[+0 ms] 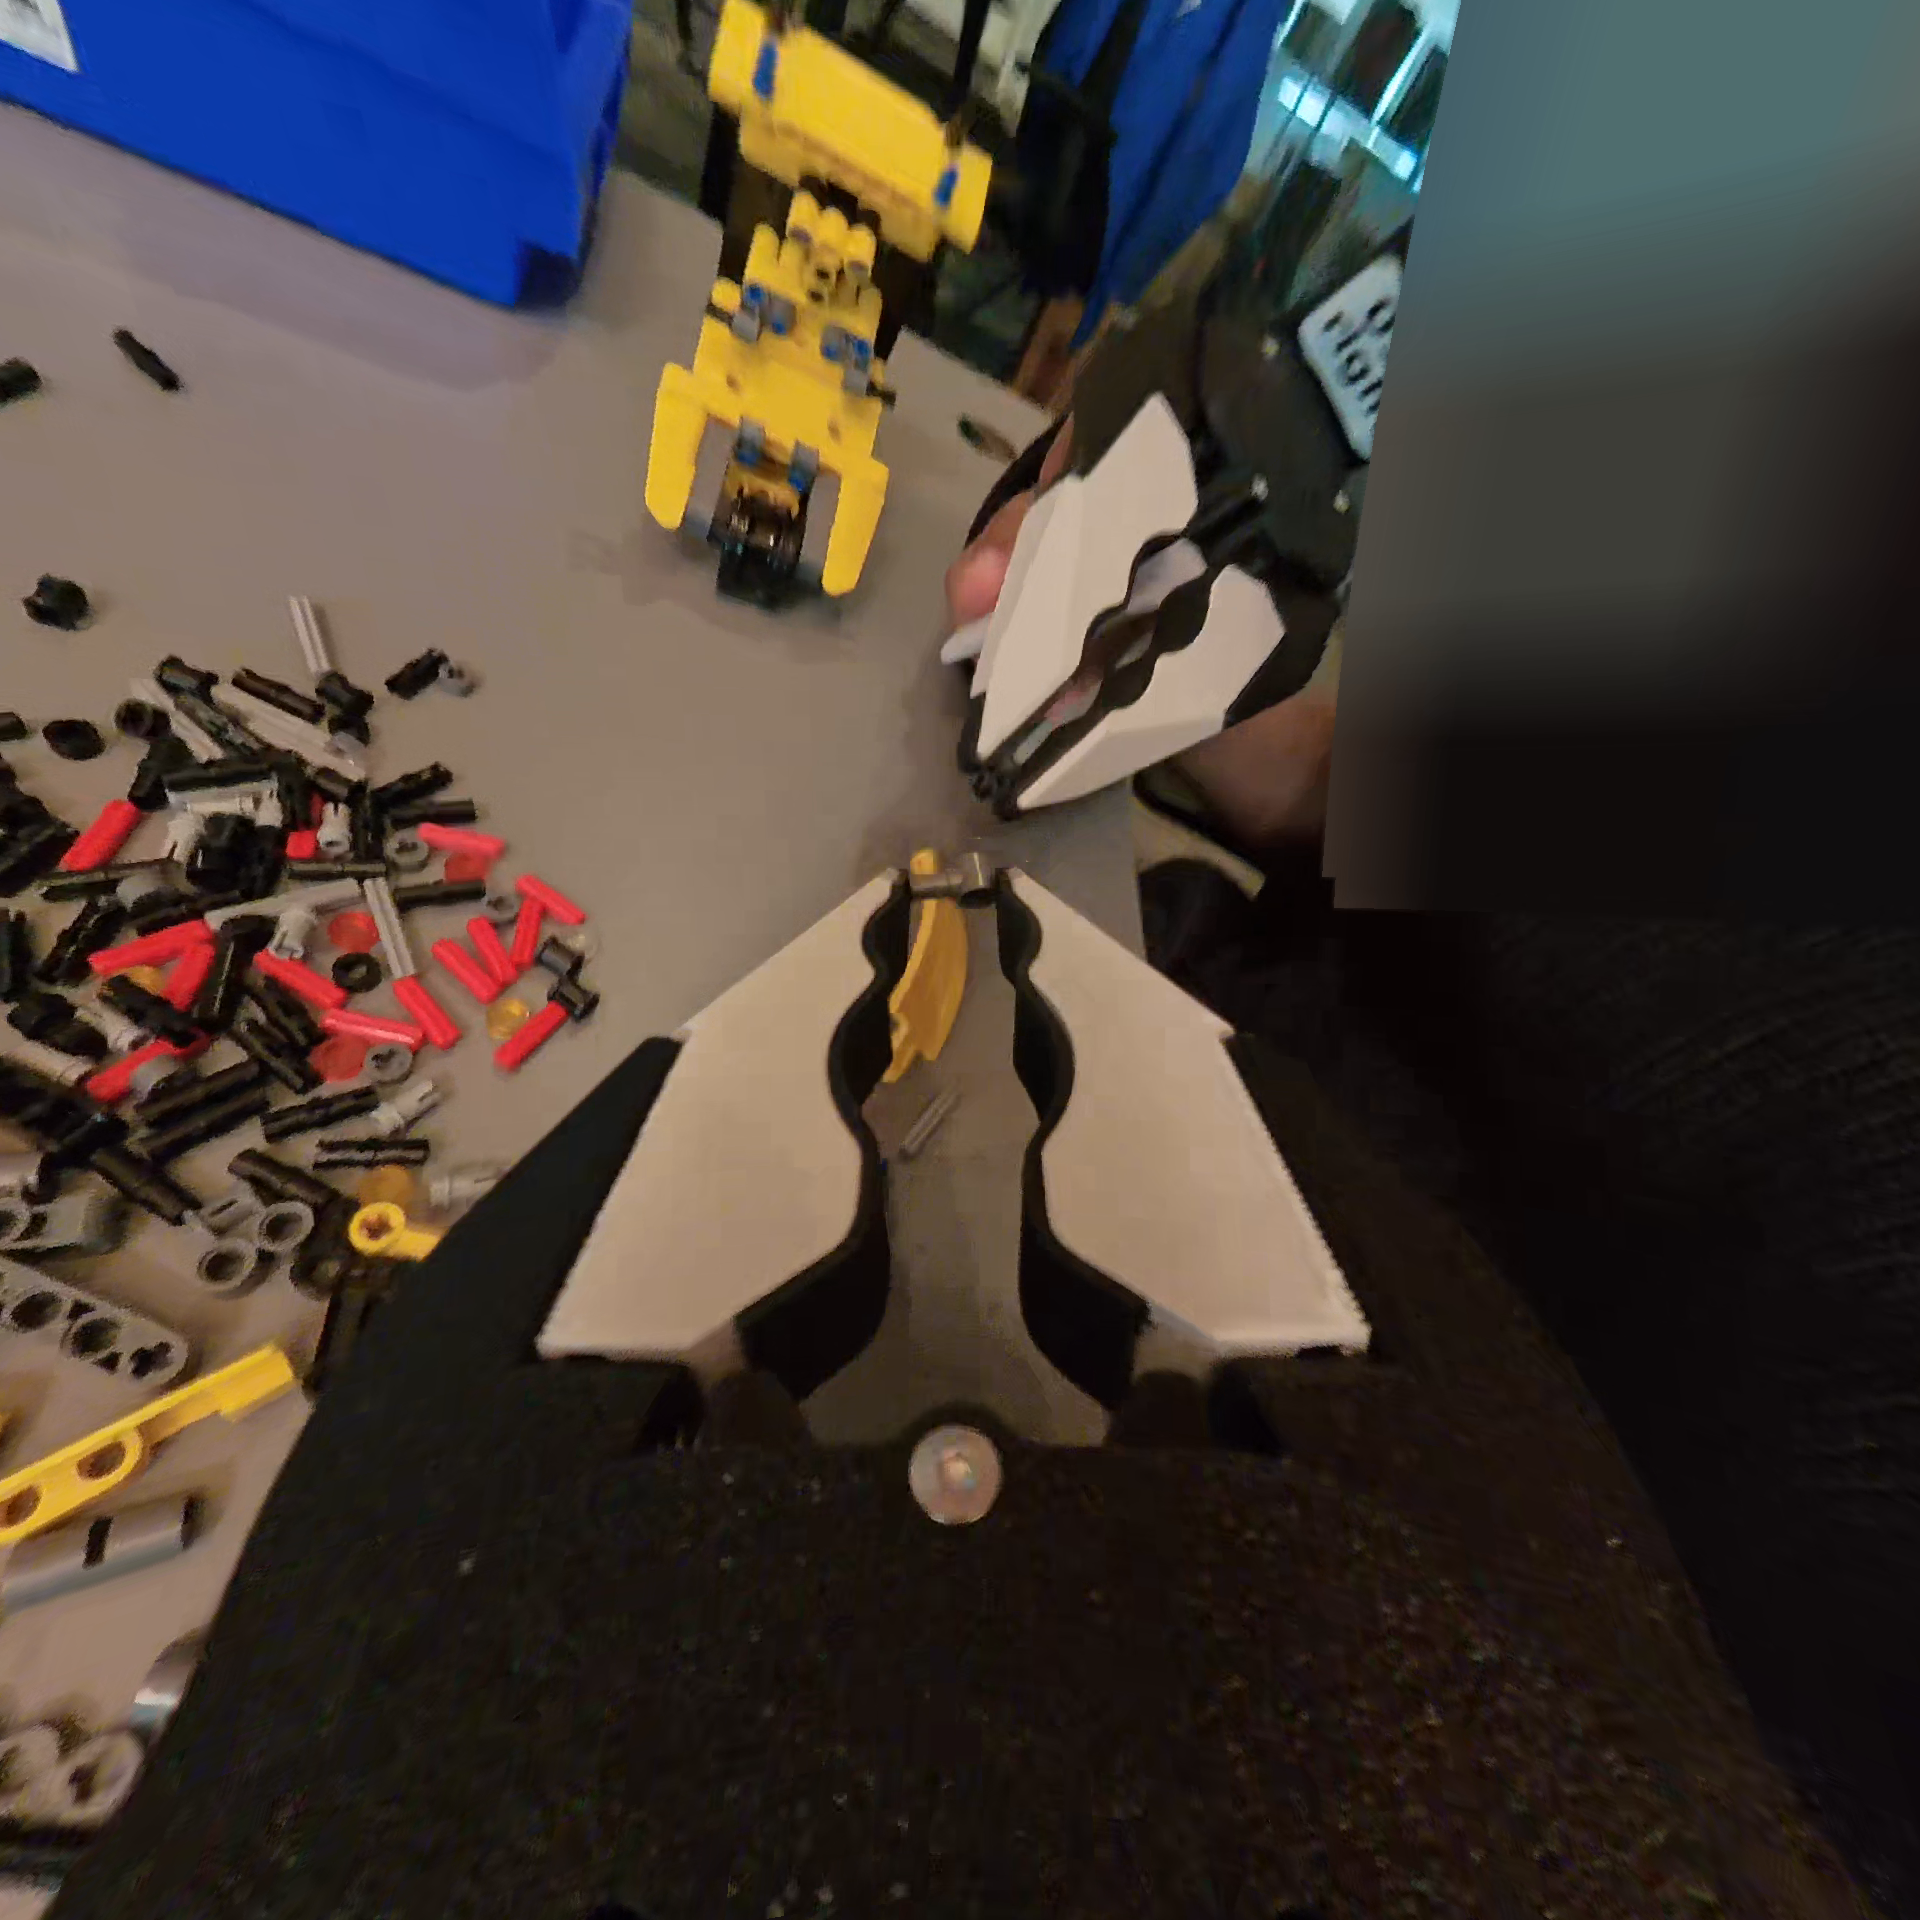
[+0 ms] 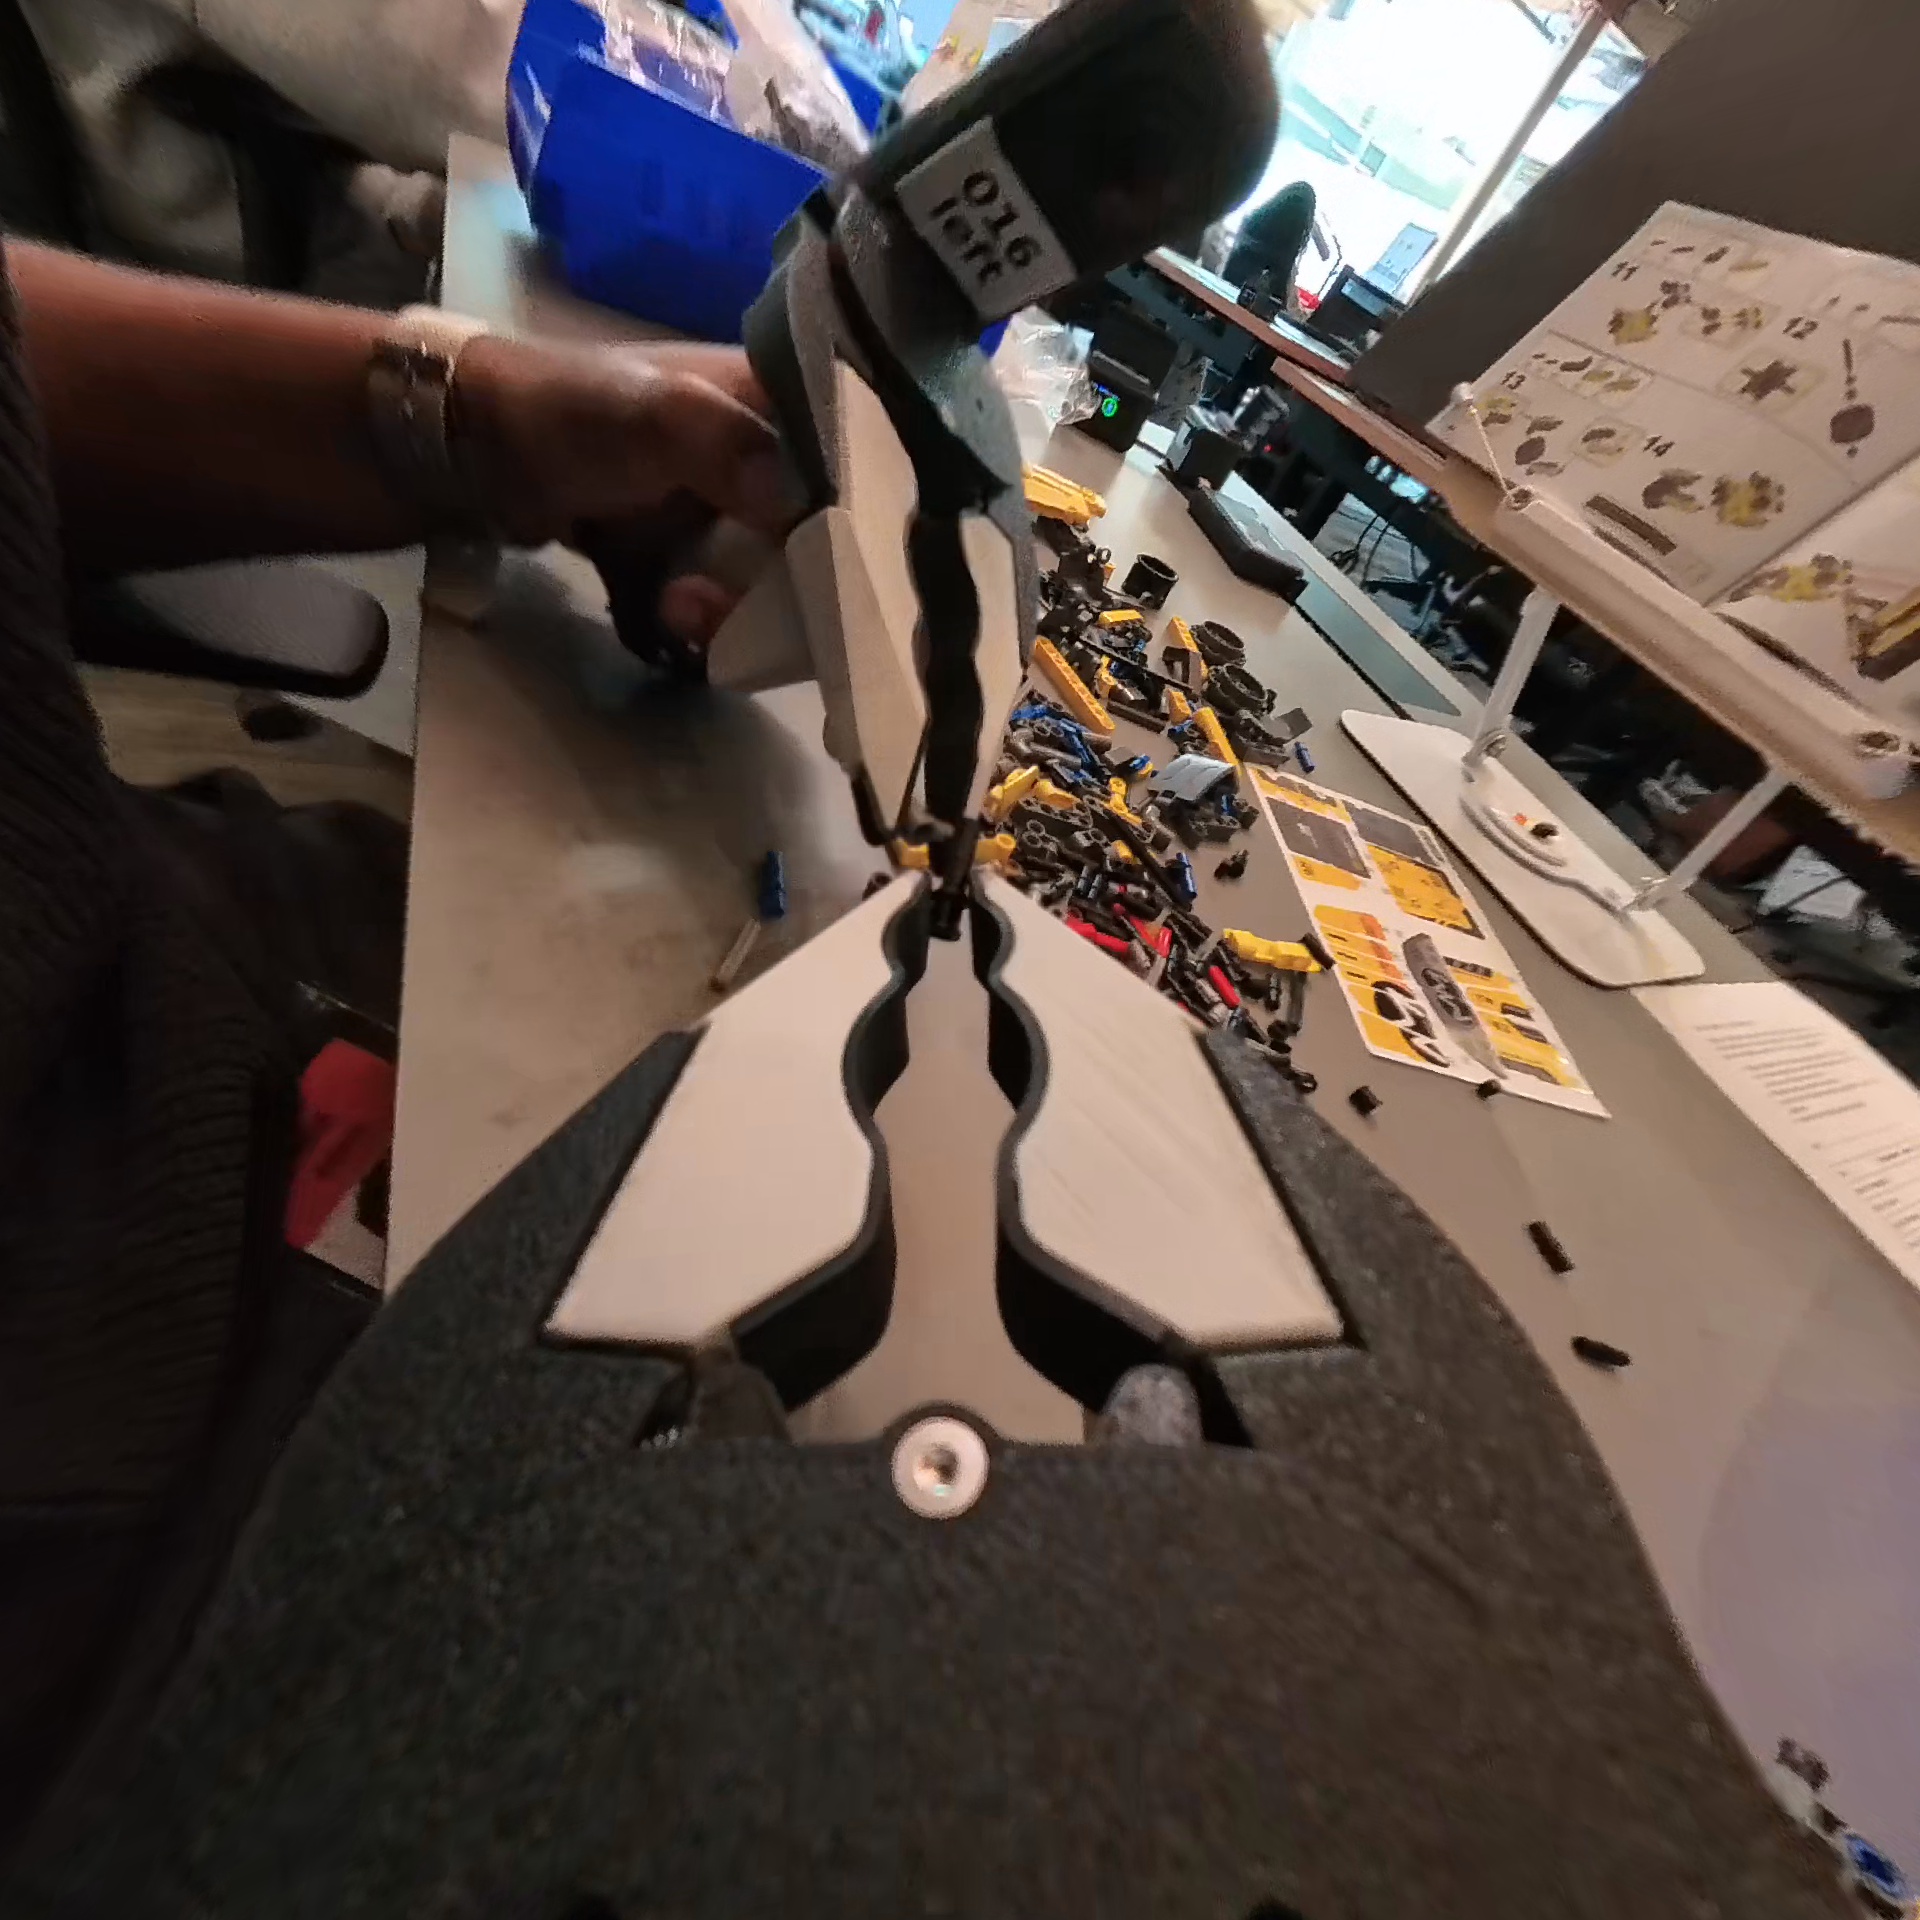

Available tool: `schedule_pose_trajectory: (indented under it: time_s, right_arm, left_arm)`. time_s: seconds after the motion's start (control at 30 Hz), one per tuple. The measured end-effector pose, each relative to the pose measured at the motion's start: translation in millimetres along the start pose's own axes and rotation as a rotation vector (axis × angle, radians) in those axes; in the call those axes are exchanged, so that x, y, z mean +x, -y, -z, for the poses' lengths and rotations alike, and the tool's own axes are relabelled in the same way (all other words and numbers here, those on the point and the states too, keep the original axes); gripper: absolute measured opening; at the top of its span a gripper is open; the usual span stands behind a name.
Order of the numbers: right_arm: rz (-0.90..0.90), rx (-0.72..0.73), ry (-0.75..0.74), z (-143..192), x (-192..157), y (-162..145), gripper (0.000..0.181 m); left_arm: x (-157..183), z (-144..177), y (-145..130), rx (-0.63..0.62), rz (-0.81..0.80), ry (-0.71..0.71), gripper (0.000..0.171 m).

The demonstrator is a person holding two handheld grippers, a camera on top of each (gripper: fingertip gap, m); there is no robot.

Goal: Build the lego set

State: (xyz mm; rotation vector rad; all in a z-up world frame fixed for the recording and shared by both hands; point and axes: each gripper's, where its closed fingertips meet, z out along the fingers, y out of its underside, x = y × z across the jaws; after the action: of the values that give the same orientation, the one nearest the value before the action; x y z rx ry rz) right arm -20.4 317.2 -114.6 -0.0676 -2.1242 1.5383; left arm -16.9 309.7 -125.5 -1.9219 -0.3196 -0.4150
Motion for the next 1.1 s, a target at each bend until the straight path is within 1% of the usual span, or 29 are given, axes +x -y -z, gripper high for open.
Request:
schedule_pose_trajectory:
  time_s: [0.13, 0.27, 0.33, 0.47, 0.67, 0.8, 1.0, 1.1]
  right_arm:
    - [0.12, -0.083, -0.001, -5.4, -7.5, -13.5, 0.005]
    - [0.215, -0.167, 0.054, -12.5, -22.5, -26.9, 0.005]
    - [0.238, -0.182, 0.071, -13.7, -27.1, -29.5, 0.005]
    - [0.217, -0.145, 0.094, -10.8, -29.6, -23.9, 0.005]
    - [0.186, -0.104, 0.167, -7.4, -40.4, -17.1, 0.005]
    - [0.177, -0.094, 0.22, -5.8, -48.9, -15.3, 0.006]
    - [0.193, -0.107, 0.292, -5.0, -61.1, -17.8, 0.005]
    - [0.173, -0.142, 0.379, -5.5, -68.8, -22.7, 0.005]
  left_arm:
    - [0.0, -1.1, -14.3, -0.085, -0.011, -0.006, 0.016]
    - [5.1, -2.1, -14.4, -0.076, 0.018, -0.065, 0.016]
    - [6.9, -1.3, -13.1, -0.064, 0.031, -0.087, 0.016]
    - [6.1, 0.2, -16.3, -0.081, 0.047, -0.089, 0.016]
    - [14.0, -5.4, -35.2, -0.205, 0.02, -0.105, 0.016]
    - [20.3, -4.6, -38.4, -0.224, 0.006, -0.14, 0.016]
    - [26.8, -5.7, -50.9, -0.297, 0.021, -0.177, 0.016]
    - [28.0, -7.2, -60.0, -0.37, 0.023, -0.182, 0.016]
